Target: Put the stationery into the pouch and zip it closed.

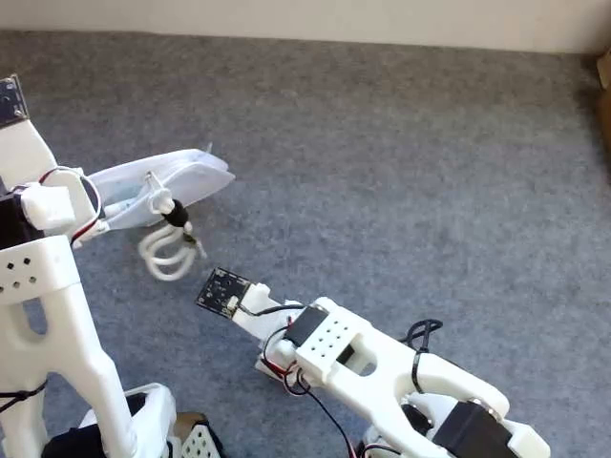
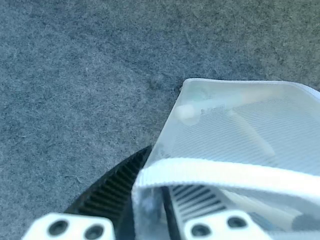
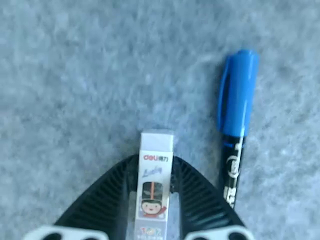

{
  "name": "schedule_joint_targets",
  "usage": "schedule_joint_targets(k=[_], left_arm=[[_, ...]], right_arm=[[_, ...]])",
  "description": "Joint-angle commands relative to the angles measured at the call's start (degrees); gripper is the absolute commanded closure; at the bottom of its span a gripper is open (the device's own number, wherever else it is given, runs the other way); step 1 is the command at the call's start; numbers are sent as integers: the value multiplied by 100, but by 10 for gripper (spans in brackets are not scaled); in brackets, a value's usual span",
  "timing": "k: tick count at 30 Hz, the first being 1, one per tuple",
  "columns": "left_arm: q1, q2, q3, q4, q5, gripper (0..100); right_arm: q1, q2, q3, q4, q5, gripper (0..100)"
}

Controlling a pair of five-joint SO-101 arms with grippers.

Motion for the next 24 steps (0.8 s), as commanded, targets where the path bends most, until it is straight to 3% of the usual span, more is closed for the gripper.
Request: schedule_joint_targets(k=[1,10,16,24], left_arm=[[-101,110,84,-44,26,990],[-92,110,84,-35,26,990],[-66,110,84,-44,26,991],[-66,110,84,-44,26,991]], right_arm=[[-48,84,-198,444,70,989],[-48,84,-154,541,79,993],[-48,4,-338,1332,70,993],[-48,-1051,-505,1367,44,993]])
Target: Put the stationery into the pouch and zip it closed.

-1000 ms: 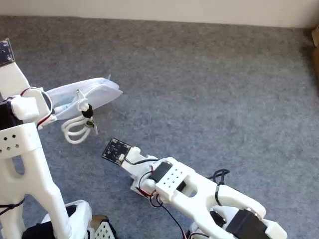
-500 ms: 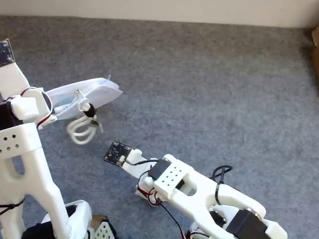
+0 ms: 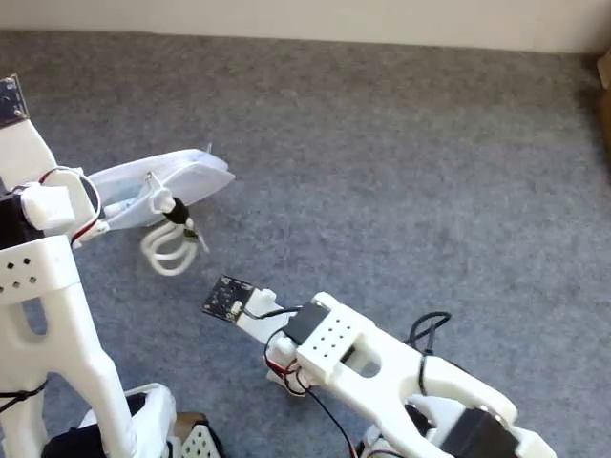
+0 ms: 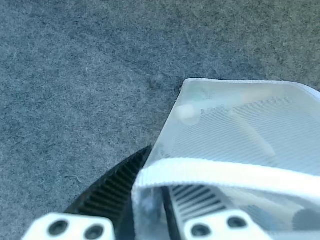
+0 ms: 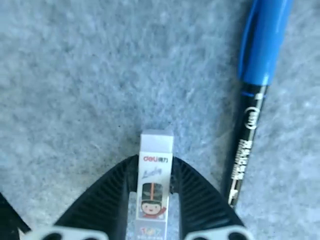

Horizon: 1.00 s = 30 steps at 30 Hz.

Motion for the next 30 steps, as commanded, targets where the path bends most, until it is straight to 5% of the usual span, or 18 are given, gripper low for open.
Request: schedule_joint_targets(k=[1,19,30], left_arm=[[-66,110,84,-44,35,991],[22,110,84,-9,26,992],[171,110,84,0,26,992]], right_arm=[[-13,-804,-224,40,35,993],[330,-4127,110,-22,26,993],[338,-5174,796,-1393,-721,993]])
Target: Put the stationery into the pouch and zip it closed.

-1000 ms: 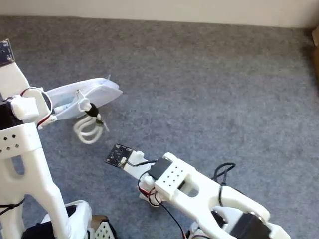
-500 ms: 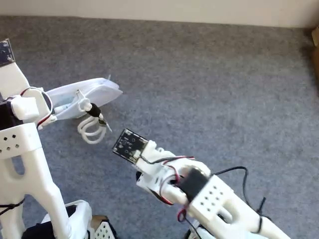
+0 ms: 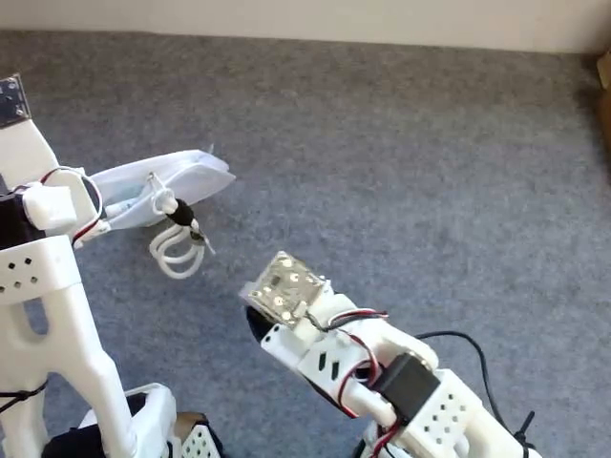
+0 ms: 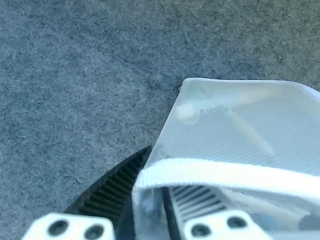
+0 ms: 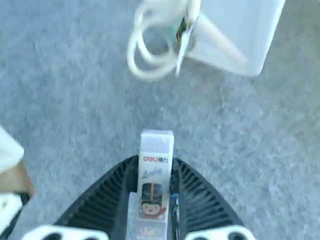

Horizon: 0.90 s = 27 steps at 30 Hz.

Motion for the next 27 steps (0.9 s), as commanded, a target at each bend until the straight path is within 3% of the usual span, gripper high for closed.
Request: schedule_joint_targets(k=[1,19,27], left_arm=[[136,110,84,0,18,992],[497,101,84,-9,9,993],[497,101,84,-35,44,993]], right_arm=[[66,-453,22,-541,-281,993],[57,-1244,576,-3495,-1319,993],[57,-1218,576,-4690,-1319,993]])
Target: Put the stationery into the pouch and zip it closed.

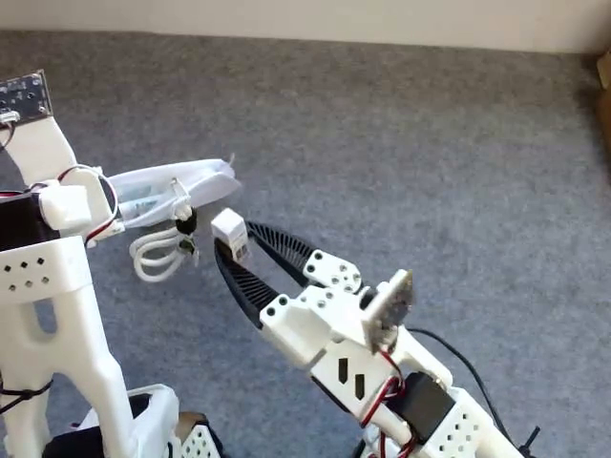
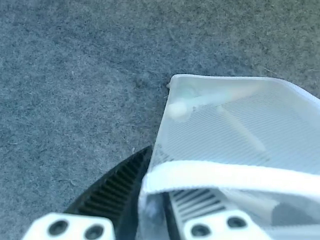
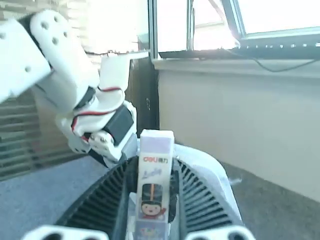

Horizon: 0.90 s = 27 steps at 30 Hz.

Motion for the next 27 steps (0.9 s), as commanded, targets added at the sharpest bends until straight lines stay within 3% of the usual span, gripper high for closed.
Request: schedule_joint_targets(k=[1,11,27], left_arm=[[101,101,84,-53,53,993],[75,101,233,-62,53,993],[75,101,303,-141,53,993]], right_arm=[[57,-75,-48,-760,-70,993],[-505,1437,-101,-2765,-26,993],[-497,4505,-1095,-5138,-18,993]])
